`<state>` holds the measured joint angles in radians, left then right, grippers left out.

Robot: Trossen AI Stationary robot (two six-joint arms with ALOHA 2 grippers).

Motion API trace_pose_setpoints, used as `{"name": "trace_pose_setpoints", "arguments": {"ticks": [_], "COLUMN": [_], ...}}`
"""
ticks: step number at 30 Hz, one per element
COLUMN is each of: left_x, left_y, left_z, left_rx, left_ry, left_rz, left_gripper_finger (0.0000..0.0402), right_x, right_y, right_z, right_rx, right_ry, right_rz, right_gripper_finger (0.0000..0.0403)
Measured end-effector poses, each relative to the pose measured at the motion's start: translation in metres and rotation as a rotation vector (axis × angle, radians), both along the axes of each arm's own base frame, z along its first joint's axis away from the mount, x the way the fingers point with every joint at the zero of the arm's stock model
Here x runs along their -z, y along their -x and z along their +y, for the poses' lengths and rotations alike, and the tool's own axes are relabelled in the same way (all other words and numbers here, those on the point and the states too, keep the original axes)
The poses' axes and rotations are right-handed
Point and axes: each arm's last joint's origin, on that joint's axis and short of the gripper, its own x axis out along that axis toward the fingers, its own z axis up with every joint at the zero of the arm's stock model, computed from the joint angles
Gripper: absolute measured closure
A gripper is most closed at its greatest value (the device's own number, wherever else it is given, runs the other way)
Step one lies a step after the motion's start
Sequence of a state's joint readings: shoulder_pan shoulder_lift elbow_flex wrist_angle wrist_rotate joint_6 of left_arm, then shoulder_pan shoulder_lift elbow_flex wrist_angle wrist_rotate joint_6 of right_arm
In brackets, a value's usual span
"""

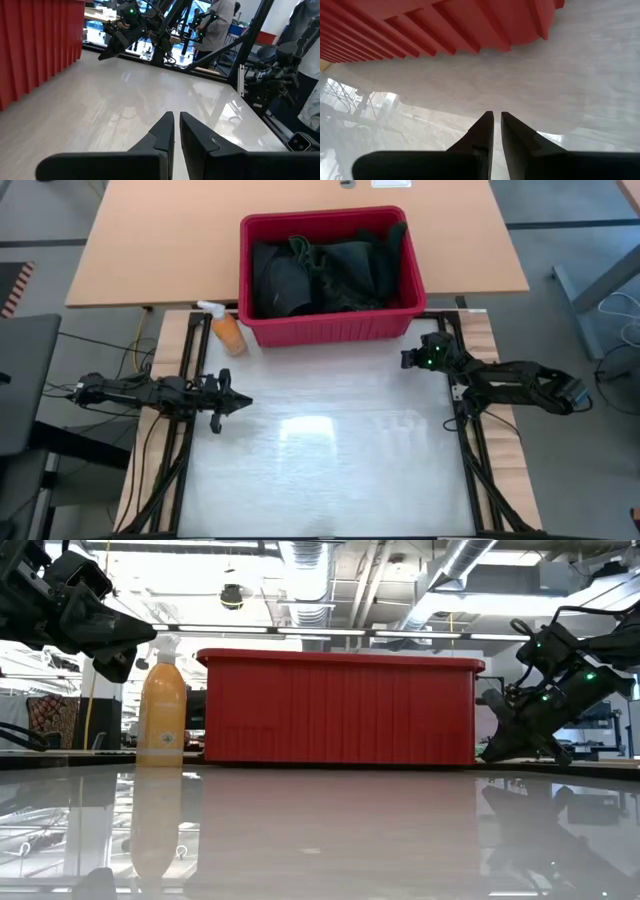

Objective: Fold Laundry from Bin

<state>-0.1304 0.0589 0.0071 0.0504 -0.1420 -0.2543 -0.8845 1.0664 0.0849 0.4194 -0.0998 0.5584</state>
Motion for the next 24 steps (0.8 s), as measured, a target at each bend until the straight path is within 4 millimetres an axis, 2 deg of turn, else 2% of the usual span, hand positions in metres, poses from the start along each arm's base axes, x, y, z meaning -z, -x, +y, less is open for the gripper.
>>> {"name": "trace_pose_setpoints", "arguments": {"ticks": [14,21,24], "left_x": [0.000,-0.004,-0.004], "left_y": [0.000,0.001,0.002], "left_z": [0.000,0.007,0.011], "left_rx": [-0.014,-0.259,-0.370], "left_ry": [0.000,-0.025,0.029], "left_rz": [-0.001,-0.019,-0.032], "left_gripper_finger": [0.0384,0.0384,0.0384], "right_x": [0.000,0.000,0.000], "right_y": [0.000,0.000,0.000], "right_z": [0.000,0.000,0.000], "right_rx": [0.000,0.000,0.000], "right_ry": [0.000,0.000,0.000], "right_rz": [0.000,0.000,0.000], "right_gripper_finger": [0.0339,0.0339,0.0339]}}
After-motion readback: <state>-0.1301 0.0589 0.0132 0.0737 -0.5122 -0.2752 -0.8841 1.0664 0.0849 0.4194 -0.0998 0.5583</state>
